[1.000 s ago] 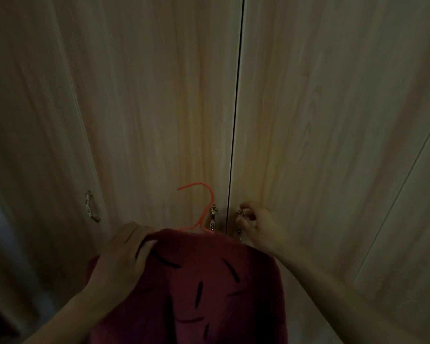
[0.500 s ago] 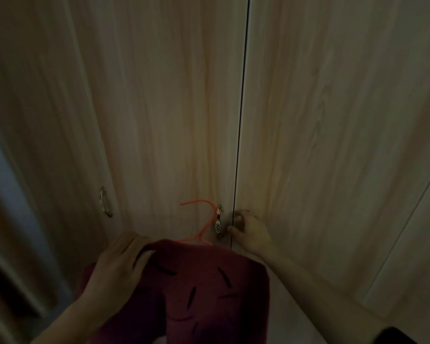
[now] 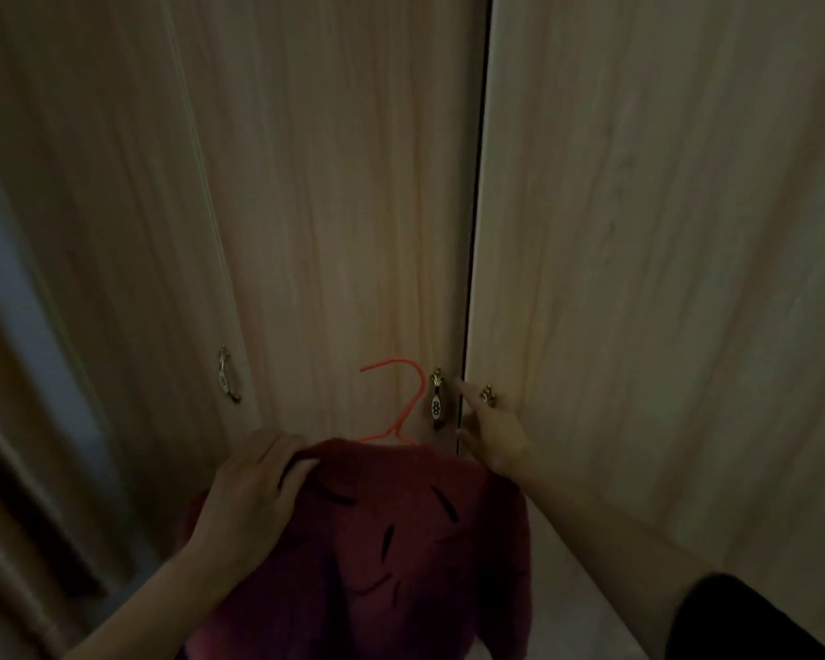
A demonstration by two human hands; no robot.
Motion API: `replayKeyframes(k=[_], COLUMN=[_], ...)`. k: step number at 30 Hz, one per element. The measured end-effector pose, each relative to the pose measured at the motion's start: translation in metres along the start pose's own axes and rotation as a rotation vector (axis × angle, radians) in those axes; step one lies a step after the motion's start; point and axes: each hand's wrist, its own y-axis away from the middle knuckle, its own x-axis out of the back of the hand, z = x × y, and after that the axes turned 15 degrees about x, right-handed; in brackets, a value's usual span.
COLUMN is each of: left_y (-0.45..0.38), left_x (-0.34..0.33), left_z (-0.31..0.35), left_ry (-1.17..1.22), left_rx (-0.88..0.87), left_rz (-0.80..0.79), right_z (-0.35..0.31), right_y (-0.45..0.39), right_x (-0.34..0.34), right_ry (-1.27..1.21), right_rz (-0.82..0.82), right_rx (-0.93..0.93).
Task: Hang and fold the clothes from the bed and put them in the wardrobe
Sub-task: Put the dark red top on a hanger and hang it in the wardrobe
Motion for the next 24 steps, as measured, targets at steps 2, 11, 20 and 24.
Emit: replayKeyframes(k=[2, 11, 20, 24], left_y=[0.002, 0.029, 0.053, 0.052], left_x=[0.009, 0.014, 0.002, 0.006], left_z=[-0.009, -0.026, 0.016, 0.037], left_ry=[0.030, 0.170, 0.314, 0.385], left_rx=[-0.044, -0.302, -0.439, -0.431], left_rz=[-0.010, -0.063, -0.133, -0.166], right_z=[-0.016, -0.072, -0.109, -0.117], right_y=[0.013, 0.111, 0.195, 0.217], right_x=[-0.005, -0.015, 0.008, 0.021], right_ry=[0.050, 0.232, 0.559, 0.644], right_rz=[0.020, 0.096, 0.075, 0.075], right_rx=[-0.028, -0.162, -0.213, -0.245])
